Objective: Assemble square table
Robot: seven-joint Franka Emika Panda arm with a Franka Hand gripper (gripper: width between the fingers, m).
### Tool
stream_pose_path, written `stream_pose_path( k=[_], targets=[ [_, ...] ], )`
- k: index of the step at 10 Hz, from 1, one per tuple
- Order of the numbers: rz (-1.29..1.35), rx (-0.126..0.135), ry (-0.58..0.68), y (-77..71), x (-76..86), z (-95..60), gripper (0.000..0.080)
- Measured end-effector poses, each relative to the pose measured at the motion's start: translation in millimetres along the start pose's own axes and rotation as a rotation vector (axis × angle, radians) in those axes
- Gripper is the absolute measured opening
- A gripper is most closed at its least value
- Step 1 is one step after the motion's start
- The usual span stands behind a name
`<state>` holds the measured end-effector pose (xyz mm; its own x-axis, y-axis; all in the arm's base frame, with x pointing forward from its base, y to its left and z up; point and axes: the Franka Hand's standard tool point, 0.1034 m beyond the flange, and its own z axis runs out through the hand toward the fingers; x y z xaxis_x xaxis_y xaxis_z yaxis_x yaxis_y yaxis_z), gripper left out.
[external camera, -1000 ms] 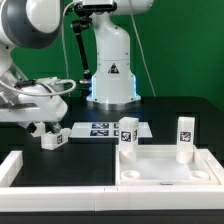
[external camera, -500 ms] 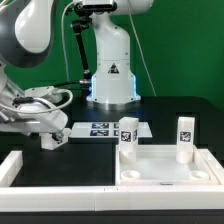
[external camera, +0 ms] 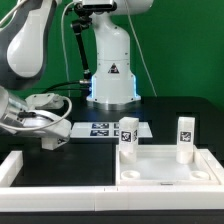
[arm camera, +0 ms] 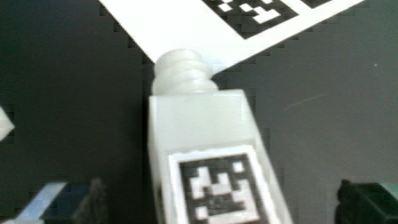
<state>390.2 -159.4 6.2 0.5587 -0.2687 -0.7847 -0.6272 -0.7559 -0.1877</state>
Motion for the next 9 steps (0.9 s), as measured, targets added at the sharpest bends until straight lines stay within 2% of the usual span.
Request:
stream_pose_path(
  k=[1,2,3,4,9],
  targets=[
    [0.002,0.000,-0.003,1.0,0.3,1.3,0.0513],
    [0.002,0.000,-0.003,1.1,0.4,1.6,0.0513],
    [0.002,0.000,-0.003,1.1,0.4,1.7,0.0375],
    [0.002,0.000,-0.004,1.2,0.3,1.8,0.0282],
    [0.002,0.000,-0.004,1.2,0.3,1.8,0.0282]
  ],
)
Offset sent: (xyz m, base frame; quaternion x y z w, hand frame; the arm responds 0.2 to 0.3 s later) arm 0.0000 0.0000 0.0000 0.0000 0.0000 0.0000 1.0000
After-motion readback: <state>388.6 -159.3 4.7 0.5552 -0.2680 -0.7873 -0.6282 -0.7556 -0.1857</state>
